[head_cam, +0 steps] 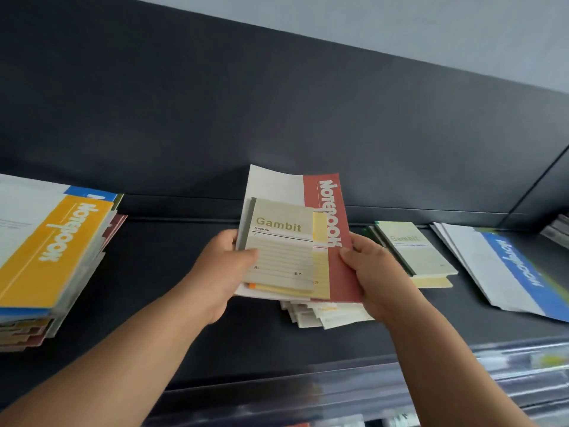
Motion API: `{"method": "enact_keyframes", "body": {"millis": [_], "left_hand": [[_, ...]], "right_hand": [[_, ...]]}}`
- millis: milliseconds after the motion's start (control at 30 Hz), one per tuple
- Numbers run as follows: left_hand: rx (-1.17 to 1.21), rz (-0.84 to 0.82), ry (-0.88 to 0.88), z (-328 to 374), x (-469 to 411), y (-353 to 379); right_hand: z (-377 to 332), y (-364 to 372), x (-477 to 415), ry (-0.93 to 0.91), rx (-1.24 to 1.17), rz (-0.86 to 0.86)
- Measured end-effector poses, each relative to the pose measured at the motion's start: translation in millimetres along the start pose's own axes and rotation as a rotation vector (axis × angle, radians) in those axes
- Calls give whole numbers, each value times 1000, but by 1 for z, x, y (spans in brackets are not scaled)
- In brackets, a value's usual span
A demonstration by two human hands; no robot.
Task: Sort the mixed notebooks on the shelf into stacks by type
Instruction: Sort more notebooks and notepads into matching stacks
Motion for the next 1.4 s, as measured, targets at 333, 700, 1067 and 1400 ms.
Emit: {"method": "enact_keyframes", "body": {"millis": [333,700,1067,1400], "left_hand": [[11,31,163,13,-2,97],[180,136,50,10,-17,220],[81,274,133,14,-4,248],[15,329,224,23,8,257]], "right_hand": [[-9,-71,-1,-152,79,-43],[4,-197,-50,-103,19,-252],[36,-238,-82,57,-61,-244],[37,-252,-85,89,-14,-232]]}}
Point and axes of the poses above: each hand's wrist, its own x-axis away from the middle knuckle, its own y-axis out of the palm, z = x × y, the point moved 7 cm from there along -x, towards the middle knuckle, and after that the axes turned 2 degrees about -z, right-handed, at the moved point
